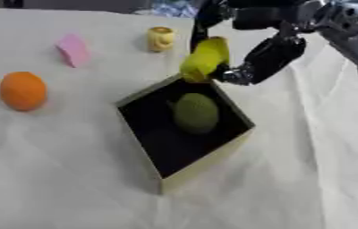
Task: Pick up objects on the table and place them in the box.
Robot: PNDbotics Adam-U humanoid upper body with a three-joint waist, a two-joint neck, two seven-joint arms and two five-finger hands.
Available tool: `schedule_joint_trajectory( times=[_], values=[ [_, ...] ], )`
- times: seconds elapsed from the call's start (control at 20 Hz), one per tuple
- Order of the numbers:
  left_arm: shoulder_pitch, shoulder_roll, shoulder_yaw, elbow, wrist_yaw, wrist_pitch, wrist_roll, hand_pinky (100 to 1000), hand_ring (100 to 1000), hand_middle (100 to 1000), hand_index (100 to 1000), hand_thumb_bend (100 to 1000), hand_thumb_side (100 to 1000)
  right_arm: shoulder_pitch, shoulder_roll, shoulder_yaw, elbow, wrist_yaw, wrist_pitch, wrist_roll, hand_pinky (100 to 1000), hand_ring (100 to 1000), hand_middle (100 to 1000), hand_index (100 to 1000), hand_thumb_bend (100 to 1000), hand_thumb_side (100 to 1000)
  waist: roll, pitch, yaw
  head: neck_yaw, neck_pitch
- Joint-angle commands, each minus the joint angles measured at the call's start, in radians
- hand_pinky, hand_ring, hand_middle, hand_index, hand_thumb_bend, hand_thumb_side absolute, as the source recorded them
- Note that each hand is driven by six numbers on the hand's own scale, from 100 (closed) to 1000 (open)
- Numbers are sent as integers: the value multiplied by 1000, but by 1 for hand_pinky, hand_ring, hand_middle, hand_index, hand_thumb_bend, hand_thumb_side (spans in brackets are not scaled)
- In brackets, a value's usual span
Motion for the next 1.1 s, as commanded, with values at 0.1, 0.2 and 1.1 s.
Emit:
schedule_joint_trajectory(
  times=[0.1, 0.2, 1.1],
  values=[
    [-15, 23, -1, -14, -5, -1, -4, 751, 667, 645, 737, 299, 669, -39, 40, 25, 43, 4, 4, 35, 859, 830, 569, 699, 192, 100, 4, -16, 4, -7, -2],
    [-16, 22, -1, -15, -4, -1, -5, 751, 667, 645, 737, 299, 670, -41, 55, 33, 67, 21, 3, 38, 859, 836, 578, 708, 210, 100, 4, -14, 5, -8, -2],
    [-16, 18, -2, -14, -2, -2, -7, 751, 670, 646, 737, 301, 669, -10, 69, 16, 110, 103, -99, 84, 909, 994, 840, 932, 331, 340, 7, -15, 9, -7, 1]
  ],
)
